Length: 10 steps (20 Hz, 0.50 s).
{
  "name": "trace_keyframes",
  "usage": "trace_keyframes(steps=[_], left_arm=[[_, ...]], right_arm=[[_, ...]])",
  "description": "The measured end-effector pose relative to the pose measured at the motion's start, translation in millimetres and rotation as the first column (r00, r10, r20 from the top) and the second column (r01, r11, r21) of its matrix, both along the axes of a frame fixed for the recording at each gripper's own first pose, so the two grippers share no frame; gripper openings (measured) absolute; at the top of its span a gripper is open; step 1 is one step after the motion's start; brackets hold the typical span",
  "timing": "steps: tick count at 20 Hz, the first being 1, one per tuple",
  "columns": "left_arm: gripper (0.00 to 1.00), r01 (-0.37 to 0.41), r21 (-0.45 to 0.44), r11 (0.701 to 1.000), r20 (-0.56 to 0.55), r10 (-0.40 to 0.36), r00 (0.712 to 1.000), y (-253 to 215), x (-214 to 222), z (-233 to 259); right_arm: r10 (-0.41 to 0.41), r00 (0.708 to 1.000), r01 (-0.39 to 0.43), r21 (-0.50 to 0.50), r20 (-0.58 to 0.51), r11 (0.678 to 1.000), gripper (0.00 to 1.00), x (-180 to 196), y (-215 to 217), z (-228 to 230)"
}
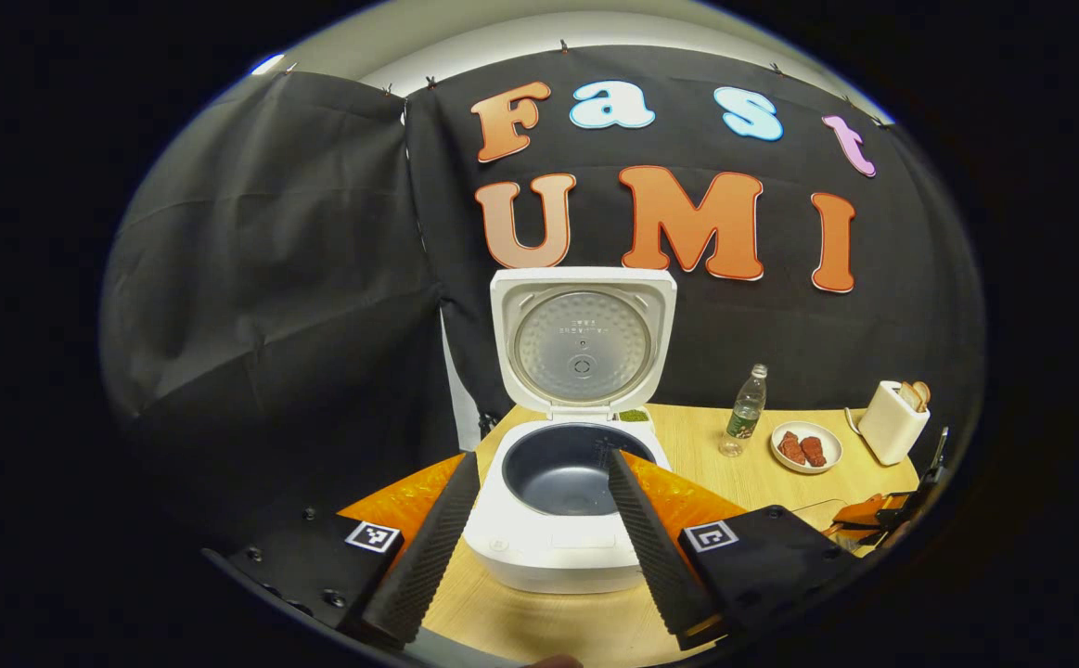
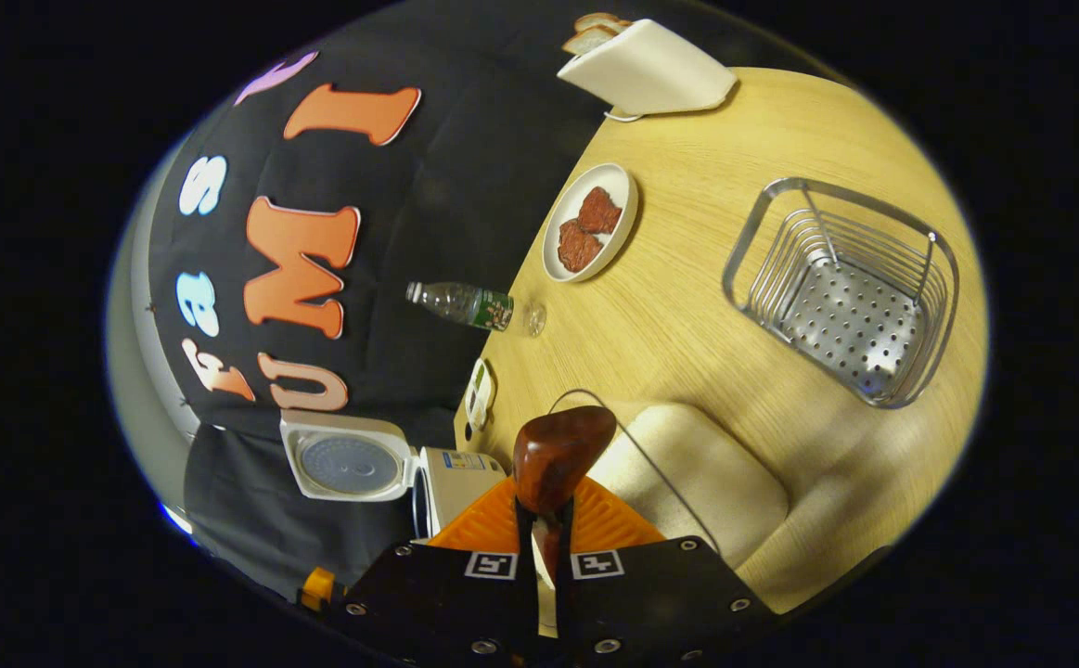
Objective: Close the left gripper, press the button to open the rice cooker; take a wooden spoon from the chopstick holder with the right hand, scoop a spoonful of rice and pour it into the rice cooker, then put the wooden spoon back into the chopstick holder.
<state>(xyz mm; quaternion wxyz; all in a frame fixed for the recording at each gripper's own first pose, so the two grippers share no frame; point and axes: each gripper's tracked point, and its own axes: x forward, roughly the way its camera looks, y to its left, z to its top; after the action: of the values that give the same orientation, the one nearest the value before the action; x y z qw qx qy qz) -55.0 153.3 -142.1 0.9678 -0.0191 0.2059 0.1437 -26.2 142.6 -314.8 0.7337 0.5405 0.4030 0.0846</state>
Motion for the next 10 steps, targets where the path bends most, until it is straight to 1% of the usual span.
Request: trace_keyframes(steps=[3, 4, 6, 8, 10], left_arm=[[0.95, 0.008, -0.008, 1.0, 0.007, -0.007, 1.0, -6.0, 4.8, 2.3], [0.94, 0.009, -0.005, 1.0, 0.011, -0.009, 1.0, -8.0, 5.6, 4.4], [0.95, 0.016, -0.005, 1.0, 0.034, -0.015, 0.999, -11.6, 5.5, 10.2], [0.94, 0.017, 0.003, 1.0, 0.075, -0.017, 0.997, -10.7, 4.6, 20.6], [0.96, 0.013, 0.019, 1.0, 0.11, -0.015, 0.994, -7.5, 3.7, 30.6]], right_arm=[[-0.081, 0.997, 0.081, 0.068, -0.009, 0.994, 0.07, 7.6, -26.1, 8.3], [-0.105, 0.994, 0.107, 0.1, -0.018, 0.989, 0.07, 10.0, -31.4, 12.5], [-0.146, 0.989, 0.148, 0.153, -0.029, 0.977, 0.07, 17.6, -37.4, 22.5], [-0.161, 0.986, 0.164, 0.194, -0.031, 0.967, 0.07, 23.5, -35.3, 35.7], [-0.16, 0.987, 0.163, 0.228, -0.03, 0.96, 0.07, 29.0, -24.3, 51.1]])
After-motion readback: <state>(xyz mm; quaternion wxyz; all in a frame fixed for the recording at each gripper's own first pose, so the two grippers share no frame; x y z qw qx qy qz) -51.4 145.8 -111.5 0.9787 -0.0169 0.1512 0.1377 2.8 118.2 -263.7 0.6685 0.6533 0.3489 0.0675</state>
